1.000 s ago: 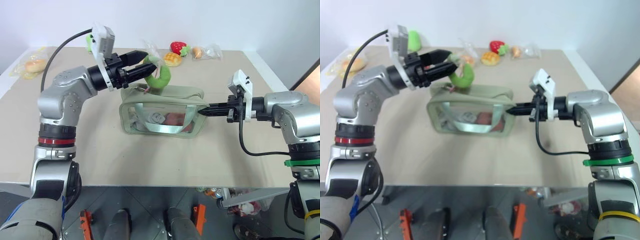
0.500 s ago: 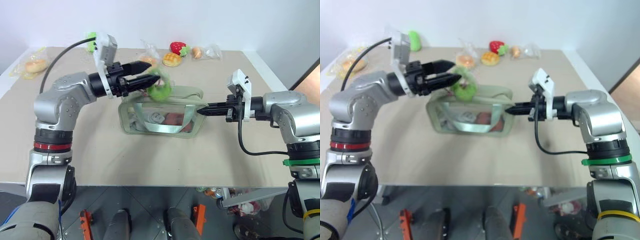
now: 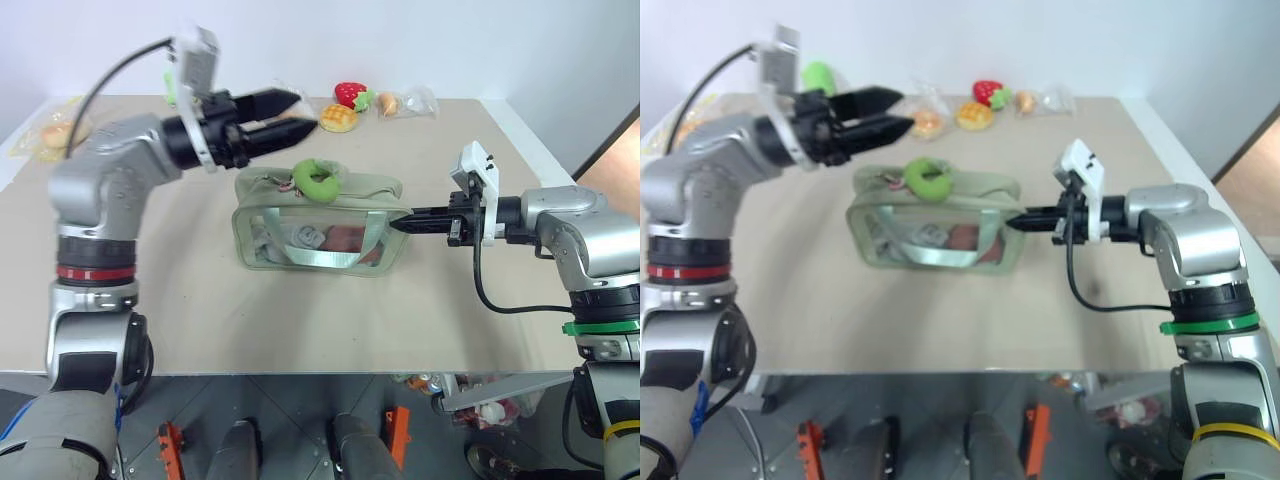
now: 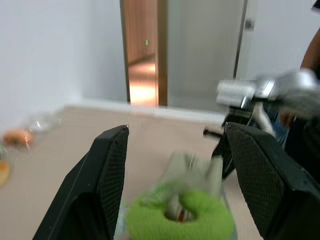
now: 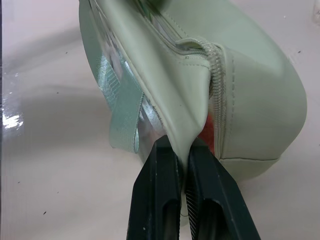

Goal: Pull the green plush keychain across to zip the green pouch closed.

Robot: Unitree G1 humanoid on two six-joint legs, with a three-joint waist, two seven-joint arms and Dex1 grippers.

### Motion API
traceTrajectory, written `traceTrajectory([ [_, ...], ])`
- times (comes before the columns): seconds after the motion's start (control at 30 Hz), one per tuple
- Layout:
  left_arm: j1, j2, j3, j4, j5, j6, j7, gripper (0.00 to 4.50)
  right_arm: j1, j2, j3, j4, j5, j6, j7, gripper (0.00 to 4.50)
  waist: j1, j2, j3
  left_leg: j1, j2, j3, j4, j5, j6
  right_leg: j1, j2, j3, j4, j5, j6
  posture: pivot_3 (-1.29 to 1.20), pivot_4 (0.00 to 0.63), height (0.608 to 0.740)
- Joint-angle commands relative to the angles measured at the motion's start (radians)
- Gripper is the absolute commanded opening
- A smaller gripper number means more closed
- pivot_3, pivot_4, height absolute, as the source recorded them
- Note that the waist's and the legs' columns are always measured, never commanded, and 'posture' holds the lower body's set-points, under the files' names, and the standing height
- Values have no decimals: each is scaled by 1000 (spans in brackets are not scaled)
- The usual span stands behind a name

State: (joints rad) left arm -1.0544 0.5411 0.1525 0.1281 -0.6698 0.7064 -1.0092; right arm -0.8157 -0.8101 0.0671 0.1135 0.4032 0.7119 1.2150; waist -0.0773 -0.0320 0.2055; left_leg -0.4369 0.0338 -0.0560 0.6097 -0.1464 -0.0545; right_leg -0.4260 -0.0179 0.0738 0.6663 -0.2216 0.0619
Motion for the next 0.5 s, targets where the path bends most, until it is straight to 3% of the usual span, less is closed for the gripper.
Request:
traceTrajectory([
  [0.03, 47, 46, 107, -81, -121, 97, 21, 3189, -9, 1, -27, -23, 17, -5, -3, 0, 0, 0, 0, 0, 0, 0, 0, 0, 0, 0, 0, 0, 0, 0, 0, 0, 150, 740],
  [0.3, 382, 165, 86, -176, -90, 124, 2, 3189, -39, 22, -3, 14, 3, -21, 13, 0, -2, 0, 0, 1, 0, 0, 1, 0, 0, 1, 0, 0, 0, 1, -1, 0, 150, 740],
  [0.5, 432, 175, 78, -110, -44, 71, 17, 3189, -46, 28, 2, 21, 2, -21, 23, 0, -1, 0, 0, 1, 0, 1, 1, 0, 0, 1, 0, 0, 0, 1, -2, 0, 150, 740],
])
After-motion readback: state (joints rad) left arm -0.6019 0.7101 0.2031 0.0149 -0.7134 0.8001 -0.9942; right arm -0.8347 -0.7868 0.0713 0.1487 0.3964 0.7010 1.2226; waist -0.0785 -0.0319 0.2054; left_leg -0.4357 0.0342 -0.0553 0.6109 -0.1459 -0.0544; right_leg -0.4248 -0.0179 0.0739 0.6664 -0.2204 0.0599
